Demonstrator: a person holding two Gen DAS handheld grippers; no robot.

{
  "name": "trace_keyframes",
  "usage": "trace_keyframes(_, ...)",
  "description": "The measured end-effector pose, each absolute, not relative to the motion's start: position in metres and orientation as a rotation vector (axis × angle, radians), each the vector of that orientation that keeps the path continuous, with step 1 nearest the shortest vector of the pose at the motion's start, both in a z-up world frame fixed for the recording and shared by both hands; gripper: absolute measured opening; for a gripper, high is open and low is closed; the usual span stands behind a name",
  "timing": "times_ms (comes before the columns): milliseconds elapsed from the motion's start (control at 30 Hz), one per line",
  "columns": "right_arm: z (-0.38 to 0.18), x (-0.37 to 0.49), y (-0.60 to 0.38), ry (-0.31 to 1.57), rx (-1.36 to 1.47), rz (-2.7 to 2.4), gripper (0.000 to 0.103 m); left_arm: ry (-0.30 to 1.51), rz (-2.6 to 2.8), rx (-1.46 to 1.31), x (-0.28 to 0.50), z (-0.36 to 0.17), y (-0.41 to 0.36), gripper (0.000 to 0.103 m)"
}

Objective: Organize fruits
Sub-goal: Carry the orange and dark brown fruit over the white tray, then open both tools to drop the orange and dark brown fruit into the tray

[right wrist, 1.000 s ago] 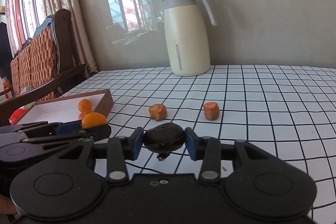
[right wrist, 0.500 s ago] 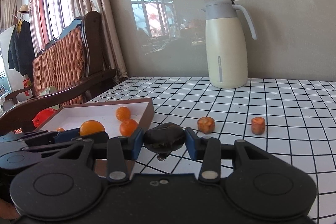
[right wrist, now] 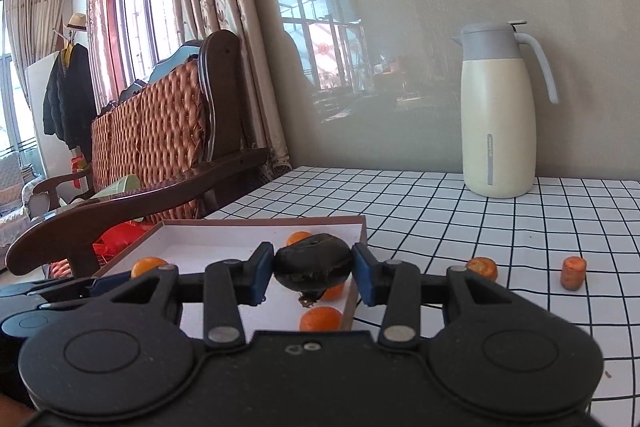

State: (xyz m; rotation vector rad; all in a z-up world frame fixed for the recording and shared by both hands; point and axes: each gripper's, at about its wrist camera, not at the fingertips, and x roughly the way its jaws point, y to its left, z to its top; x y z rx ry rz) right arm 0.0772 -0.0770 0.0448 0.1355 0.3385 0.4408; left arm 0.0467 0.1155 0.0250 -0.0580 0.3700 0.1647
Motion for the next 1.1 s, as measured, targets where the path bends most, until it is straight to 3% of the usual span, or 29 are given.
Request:
trace_keyframes(300,0.039,0.085,-0.048,0.349,0.130,0.451,0.034,0.355,0.290,-0.089,0.047,0.022,0.160,0.037)
trace_keyframes(1100,0.026,0.104,-0.016,0.389,0.111,0.405,0.034,0.368,0.360,-0.089,0.062,0.011,0.191,0.037)
